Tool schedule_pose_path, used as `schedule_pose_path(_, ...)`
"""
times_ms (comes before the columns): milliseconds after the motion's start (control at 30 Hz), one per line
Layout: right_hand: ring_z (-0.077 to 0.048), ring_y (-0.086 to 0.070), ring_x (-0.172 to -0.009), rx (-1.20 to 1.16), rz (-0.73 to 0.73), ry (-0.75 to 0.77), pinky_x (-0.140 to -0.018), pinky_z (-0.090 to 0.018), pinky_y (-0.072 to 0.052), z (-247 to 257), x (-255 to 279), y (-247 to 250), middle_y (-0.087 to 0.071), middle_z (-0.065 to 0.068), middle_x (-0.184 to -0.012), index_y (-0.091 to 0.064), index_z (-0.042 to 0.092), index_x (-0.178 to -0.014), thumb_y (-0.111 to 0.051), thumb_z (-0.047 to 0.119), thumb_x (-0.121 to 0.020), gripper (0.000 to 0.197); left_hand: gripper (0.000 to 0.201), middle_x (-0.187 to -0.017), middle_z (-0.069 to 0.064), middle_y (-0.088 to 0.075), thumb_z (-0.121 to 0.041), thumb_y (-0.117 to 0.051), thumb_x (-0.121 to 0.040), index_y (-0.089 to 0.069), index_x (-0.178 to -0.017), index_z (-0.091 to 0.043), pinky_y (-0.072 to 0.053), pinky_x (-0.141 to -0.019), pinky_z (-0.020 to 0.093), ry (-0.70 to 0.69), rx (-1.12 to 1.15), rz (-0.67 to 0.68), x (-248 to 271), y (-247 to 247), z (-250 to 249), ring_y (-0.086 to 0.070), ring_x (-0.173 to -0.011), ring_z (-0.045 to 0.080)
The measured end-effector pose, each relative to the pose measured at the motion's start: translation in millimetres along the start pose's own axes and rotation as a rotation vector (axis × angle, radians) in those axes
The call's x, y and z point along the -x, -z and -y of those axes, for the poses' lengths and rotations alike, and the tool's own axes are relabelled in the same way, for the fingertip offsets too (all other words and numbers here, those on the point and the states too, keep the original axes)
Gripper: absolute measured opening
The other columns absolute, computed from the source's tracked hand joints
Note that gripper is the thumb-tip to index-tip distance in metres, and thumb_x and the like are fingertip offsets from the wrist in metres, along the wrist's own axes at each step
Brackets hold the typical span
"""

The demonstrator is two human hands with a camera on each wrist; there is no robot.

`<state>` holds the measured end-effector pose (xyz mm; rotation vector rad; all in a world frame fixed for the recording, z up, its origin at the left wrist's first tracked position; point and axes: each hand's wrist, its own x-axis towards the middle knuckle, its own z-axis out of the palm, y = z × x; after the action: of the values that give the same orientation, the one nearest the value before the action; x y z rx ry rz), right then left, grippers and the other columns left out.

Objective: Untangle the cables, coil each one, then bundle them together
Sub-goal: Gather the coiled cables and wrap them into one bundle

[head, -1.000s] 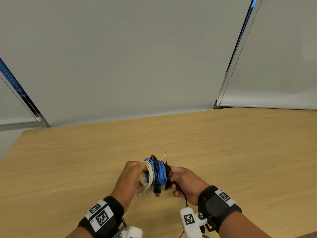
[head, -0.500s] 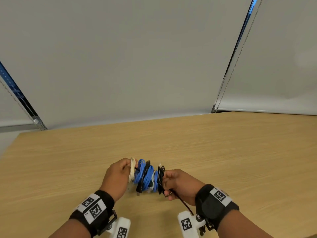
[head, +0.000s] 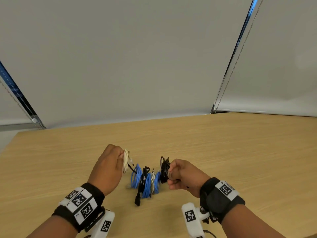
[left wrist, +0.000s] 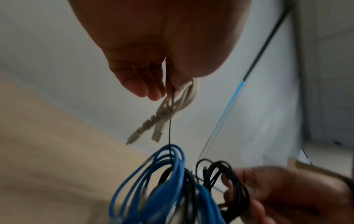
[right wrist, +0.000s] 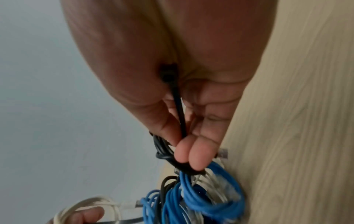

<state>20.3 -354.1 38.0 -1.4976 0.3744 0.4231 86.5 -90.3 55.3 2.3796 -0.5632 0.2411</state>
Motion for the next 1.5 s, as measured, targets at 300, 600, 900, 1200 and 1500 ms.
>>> schedule_pose_path(300, -0.023, -0.069, -0.084, -0.245, 0.065, 0.153, -0.081, -0.035, -0.058, 13.7, -0.4, -18.5, -0.068, -0.012, -0.093, -0.066, 0.004, -0.098, -0.051, 0.009, -0.102, 0.016, 0.02, -0.091, -0.005, -0.067, -0.018, -0.046, -0.104, -0.061, -0.091, -0.018, -0.051, -0.064, 0.026, 0.113, 0.21, 0.16, -8.7, 4.7, -13.8, -0.067, -0.069, 0.01)
schedule_pose_path(600, -0.016, -0.066, -0.076, -0.026, -0.035, 0.175, -0.079, -0.033, -0.06, -3.2, -17.5, -28.9, -0.064, -0.008, -0.085, -0.064, 0.009, -0.115, -0.058, -0.004, -0.093, 0.026, 0.011, -0.098, 0.008, -0.077, -0.004, -0.055, -0.1, -0.065, -0.104, -0.005, -0.062, -0.074, 0.029, 0.397, 0.855, 0.132, 3.4, -18.5, -19.6, -0.076, -0.086, 0.027)
schedule_pose_path(900, -0.013, -0.058, -0.064, -0.011, -0.066, 0.102, -0.068, -0.031, -0.056, -23.1, -16.5, -7.2, -0.057, -0.004, -0.077, -0.064, 0.004, -0.107, -0.057, -0.007, -0.088, 0.023, 0.014, -0.097, 0.01, -0.077, 0.003, -0.058, -0.097, -0.069, -0.1, -0.004, -0.061, -0.071, 0.026, 0.419, 0.869, 0.132, 12.7, -29.0, -10.3, -0.076, -0.085, 0.026)
schedule_pose_path(1200, -0.026, -0.071, -0.082, -0.391, -0.085, 0.014, -0.071, -0.036, -0.058, -58.9, -1.8, 18.7, -0.072, -0.013, -0.095, -0.067, 0.004, -0.107, -0.059, 0.003, -0.097, 0.013, 0.016, -0.096, 0.007, -0.077, 0.002, -0.058, -0.096, -0.071, -0.098, -0.007, -0.059, -0.068, 0.024, 0.398, 0.832, 0.129, 17.0, -37.3, -7.9, -0.074, -0.077, 0.019)
schedule_pose_path(1500, -0.024, -0.075, -0.09, -0.353, -0.177, 0.158, -0.076, -0.028, -0.06, -48.7, -3.0, 1.8, -0.076, -0.016, -0.096, -0.067, -0.003, -0.111, -0.064, -0.003, -0.093, 0.018, 0.026, -0.083, 0.006, -0.076, -0.007, -0.064, -0.095, -0.076, -0.099, -0.03, -0.053, -0.063, 0.033, 0.346, 0.697, 0.163, 18.8, -45.2, -15.1, -0.063, -0.063, 0.015)
